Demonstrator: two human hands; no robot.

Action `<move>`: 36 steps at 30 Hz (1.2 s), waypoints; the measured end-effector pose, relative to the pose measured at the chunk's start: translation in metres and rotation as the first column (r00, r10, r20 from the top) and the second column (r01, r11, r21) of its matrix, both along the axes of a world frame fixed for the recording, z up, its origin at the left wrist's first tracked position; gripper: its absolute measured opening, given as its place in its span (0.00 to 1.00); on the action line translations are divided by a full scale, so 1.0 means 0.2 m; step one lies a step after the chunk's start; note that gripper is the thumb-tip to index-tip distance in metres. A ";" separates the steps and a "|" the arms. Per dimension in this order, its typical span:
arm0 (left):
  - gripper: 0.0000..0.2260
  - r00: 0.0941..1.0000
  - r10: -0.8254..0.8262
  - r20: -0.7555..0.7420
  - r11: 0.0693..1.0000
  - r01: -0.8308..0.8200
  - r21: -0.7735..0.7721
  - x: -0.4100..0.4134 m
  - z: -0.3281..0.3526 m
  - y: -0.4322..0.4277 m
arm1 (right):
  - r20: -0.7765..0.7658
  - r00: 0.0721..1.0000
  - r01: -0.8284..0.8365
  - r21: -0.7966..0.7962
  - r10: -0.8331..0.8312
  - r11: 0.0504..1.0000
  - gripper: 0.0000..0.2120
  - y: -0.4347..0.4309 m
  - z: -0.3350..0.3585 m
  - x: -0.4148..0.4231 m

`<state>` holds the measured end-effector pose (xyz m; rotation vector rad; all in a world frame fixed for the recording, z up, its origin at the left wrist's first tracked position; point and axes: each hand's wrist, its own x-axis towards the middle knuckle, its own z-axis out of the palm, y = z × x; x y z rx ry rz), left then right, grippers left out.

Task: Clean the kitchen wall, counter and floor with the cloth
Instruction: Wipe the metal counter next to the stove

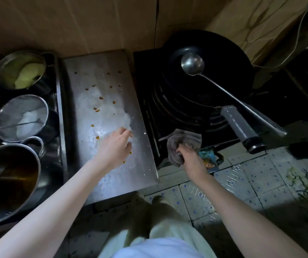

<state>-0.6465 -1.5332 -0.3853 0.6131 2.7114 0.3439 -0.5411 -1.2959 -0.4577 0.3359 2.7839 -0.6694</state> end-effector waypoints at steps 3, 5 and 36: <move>0.13 1.000 0.027 -0.007 0.999 -0.027 0.025 0.01 0.00 0.01 | 0.022 1.000 -0.001 -0.008 0.001 1.000 0.18 0.00 0.00 -0.05; 0.12 0.998 0.055 0.001 0.998 -0.055 0.039 0.01 0.01 0.00 | 0.043 0.999 0.006 -0.021 -0.005 1.000 0.14 -0.04 0.01 -0.10; 0.13 0.981 0.194 0.027 0.981 -0.194 0.005 0.27 -0.06 0.09 | -0.068 0.998 -0.021 -0.097 0.014 0.995 0.16 0.32 -0.06 -0.07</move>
